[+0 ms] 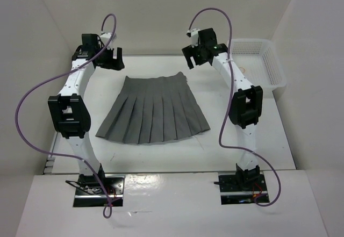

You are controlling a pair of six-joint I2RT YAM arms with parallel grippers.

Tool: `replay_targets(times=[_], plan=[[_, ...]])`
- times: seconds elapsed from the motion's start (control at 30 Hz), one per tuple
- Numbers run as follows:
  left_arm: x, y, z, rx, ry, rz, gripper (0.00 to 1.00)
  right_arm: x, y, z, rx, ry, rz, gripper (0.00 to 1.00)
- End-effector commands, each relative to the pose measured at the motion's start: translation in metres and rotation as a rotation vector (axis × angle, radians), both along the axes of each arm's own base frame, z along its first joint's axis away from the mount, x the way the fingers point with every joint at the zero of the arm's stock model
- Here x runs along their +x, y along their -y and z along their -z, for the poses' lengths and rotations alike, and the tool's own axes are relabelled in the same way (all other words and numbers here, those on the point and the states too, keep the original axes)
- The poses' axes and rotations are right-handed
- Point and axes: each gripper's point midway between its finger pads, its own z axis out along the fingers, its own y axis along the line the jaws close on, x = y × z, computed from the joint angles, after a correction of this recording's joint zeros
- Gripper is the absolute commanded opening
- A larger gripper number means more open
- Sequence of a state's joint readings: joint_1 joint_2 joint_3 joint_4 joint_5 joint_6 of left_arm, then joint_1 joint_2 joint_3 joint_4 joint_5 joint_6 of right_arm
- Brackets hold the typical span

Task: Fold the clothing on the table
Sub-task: Flatten the skirt out

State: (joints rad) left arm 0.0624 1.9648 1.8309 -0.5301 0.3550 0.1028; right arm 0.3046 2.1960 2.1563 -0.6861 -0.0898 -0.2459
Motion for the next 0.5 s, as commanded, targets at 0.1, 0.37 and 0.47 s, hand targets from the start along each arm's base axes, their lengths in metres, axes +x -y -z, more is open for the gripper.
replay_targets(times=[0.1, 0.37, 0.47], plan=[[0.013, -0.024, -0.006, 0.028, 0.039, -0.162, 1.0, 0.003, 0.027, -0.037, -0.044, 0.108, 0.146, 0.91], [-0.03, -0.002, -0.001, -0.027, -0.025, -0.088, 1.0, -0.071, -0.022, 0.014, -0.133, -0.003, -0.064, 0.94], [-0.052, -0.001, 0.018, -0.027, -0.059, -0.089, 1.0, -0.079, -0.028, 0.028, -0.105, -0.043, -0.09, 0.95]])
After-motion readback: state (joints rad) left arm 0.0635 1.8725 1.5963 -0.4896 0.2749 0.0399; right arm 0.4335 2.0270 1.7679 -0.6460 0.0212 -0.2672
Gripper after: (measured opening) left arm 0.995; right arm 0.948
